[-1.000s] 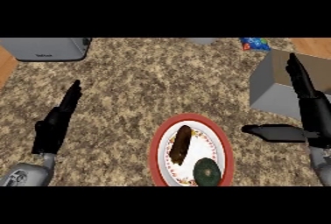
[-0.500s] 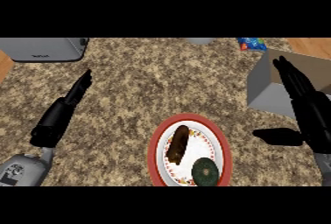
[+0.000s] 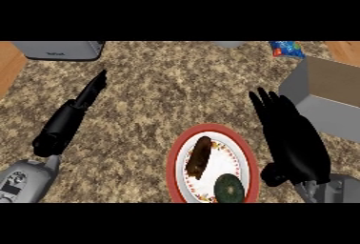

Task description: Pick the sweet potato from the plate and place it in the cardboard box

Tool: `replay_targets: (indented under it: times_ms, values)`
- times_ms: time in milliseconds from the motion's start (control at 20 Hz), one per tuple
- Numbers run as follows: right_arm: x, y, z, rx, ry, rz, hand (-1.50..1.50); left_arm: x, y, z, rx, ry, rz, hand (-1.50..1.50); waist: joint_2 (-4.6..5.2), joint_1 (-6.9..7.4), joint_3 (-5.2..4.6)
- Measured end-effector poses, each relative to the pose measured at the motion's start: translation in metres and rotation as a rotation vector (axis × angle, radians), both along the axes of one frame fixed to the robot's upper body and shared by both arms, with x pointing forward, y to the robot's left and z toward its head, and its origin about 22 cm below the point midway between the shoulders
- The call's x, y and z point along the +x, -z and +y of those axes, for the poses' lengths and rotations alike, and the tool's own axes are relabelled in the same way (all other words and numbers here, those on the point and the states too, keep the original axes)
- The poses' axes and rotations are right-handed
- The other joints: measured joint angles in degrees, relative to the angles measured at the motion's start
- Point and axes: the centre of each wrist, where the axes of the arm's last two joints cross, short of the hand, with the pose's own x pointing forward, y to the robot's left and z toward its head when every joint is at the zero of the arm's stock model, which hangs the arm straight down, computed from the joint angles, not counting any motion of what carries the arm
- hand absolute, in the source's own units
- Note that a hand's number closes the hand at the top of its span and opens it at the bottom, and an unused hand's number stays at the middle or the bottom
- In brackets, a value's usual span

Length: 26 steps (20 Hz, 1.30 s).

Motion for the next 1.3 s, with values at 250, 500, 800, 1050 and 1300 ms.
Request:
replay_targets:
  times_ms: [250,500,800,1050,1300]
  values:
    - [0.002,0.013,0.043,-0.065,-0.040,0.151,-1.50,0.005,-0.002,-0.001,-0.004,0.022,0.001,0.00,0.38,1.04,0.07]
    - [0.015,0.030,0.078,-0.127,-0.048,0.253,-1.50,0.008,-0.001,-0.003,-0.008,0.025,-0.002,0.00,0.47,1.27,0.14]
    - [0.034,0.044,0.120,-0.171,-0.013,0.347,-1.50,0.007,0.001,-0.001,-0.014,0.030,-0.003,0.00,0.34,1.25,0.24]
    - [0.043,0.058,0.155,-0.199,0.010,0.417,-1.50,0.007,0.003,0.004,-0.012,0.019,0.001,0.00,0.18,0.59,0.38]
    - [0.050,0.069,0.170,-0.257,0.037,0.440,-1.50,0.005,0.008,0.000,-0.017,0.013,0.006,0.00,0.05,0.15,0.49]
